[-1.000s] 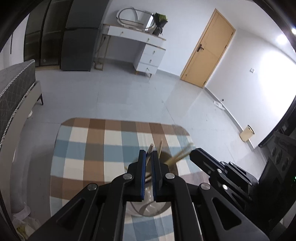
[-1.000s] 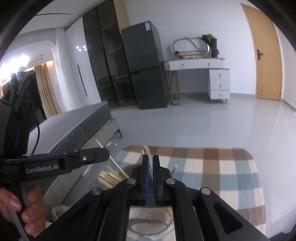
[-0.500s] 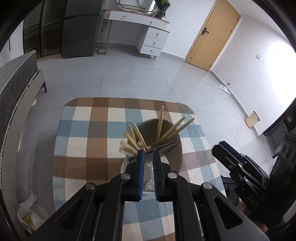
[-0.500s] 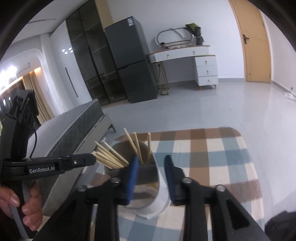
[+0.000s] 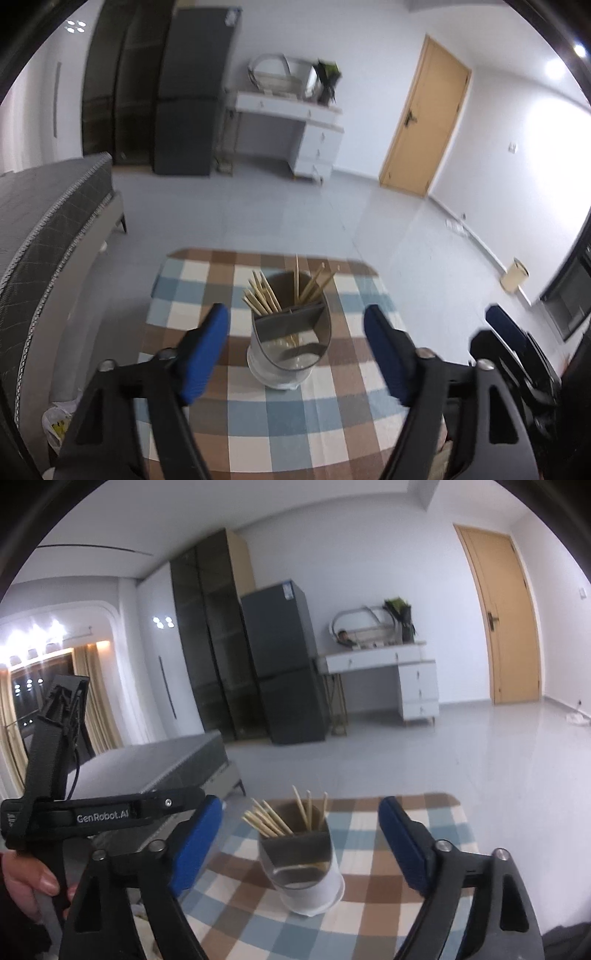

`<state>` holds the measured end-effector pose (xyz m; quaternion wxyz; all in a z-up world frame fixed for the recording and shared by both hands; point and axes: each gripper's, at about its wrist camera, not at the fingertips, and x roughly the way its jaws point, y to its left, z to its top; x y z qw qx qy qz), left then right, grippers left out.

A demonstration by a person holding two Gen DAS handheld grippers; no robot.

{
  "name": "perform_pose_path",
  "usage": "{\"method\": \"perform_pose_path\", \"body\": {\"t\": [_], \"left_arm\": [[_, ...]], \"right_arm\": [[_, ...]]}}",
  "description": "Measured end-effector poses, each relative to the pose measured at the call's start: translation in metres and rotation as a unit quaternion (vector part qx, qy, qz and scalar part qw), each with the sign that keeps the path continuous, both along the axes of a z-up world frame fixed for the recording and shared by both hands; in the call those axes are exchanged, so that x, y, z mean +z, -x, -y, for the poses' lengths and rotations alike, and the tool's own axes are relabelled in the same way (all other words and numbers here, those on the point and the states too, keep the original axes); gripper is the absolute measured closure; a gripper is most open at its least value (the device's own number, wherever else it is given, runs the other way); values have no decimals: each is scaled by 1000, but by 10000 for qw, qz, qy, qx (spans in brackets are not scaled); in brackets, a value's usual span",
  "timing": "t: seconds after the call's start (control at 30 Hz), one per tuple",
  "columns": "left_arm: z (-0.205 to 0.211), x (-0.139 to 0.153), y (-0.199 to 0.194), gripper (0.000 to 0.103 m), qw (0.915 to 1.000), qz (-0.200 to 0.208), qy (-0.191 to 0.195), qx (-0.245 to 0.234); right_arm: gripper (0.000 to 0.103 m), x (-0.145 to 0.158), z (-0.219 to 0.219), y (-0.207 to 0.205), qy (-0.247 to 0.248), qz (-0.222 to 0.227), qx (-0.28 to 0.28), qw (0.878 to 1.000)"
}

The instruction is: Organize utensils

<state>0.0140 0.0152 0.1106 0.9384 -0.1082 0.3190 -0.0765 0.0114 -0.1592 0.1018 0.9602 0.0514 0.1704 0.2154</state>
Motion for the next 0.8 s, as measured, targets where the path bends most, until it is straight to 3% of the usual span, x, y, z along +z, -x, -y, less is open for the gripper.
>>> {"method": "perform_pose_path", "body": {"t": [0.17,0.3,0.47,0.8], "left_arm": [[-5,10,22,15,9978,571,-116,327],[-6,10,39,5,9930,1032,-312,482],[-3,-6,52,2,9879,1356,-454,607],[-3,-56,41,2,9852,1267,-750,880]], "right_arm": [[0,14,-1,32,15,450,-38,9990],[0,17,-4,50,37,763,-101,9970],[0,5,-7,56,42,885,-253,9957],[0,-41,-9,55,303,660,-516,9960]]}}
